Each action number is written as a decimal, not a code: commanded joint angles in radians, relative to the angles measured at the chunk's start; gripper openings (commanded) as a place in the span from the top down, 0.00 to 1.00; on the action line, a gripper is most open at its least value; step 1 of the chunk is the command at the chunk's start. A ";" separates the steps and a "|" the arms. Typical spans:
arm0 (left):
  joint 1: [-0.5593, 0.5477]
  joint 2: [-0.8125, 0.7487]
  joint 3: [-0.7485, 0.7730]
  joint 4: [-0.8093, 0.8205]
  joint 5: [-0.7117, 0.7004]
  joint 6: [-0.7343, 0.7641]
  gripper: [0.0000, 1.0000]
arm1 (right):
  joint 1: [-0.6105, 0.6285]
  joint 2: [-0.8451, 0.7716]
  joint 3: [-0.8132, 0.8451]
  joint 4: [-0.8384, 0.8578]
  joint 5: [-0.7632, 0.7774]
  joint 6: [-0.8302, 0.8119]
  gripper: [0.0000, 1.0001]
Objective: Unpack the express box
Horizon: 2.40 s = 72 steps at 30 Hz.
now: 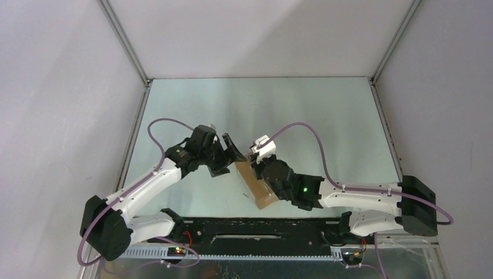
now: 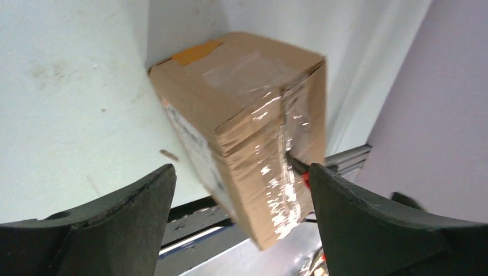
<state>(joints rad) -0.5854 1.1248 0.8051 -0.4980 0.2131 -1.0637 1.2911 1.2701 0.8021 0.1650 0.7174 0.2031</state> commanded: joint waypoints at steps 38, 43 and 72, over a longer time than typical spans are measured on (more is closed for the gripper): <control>-0.047 0.136 0.051 -0.177 -0.252 -0.201 0.30 | -0.033 -0.021 -0.002 0.072 -0.234 -0.092 1.00; -0.048 0.135 0.031 -0.181 -0.290 -0.243 0.32 | -0.036 -0.047 0.029 -0.009 -0.229 -0.066 1.00; -0.053 0.139 0.024 -0.173 -0.320 -0.291 0.32 | 0.042 -0.104 0.085 -0.344 -0.129 0.127 1.00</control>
<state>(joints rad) -0.6548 1.2533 0.8459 -0.6014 0.0708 -1.3361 1.2900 1.1923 0.8505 -0.0414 0.5930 0.2619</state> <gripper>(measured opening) 0.681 0.260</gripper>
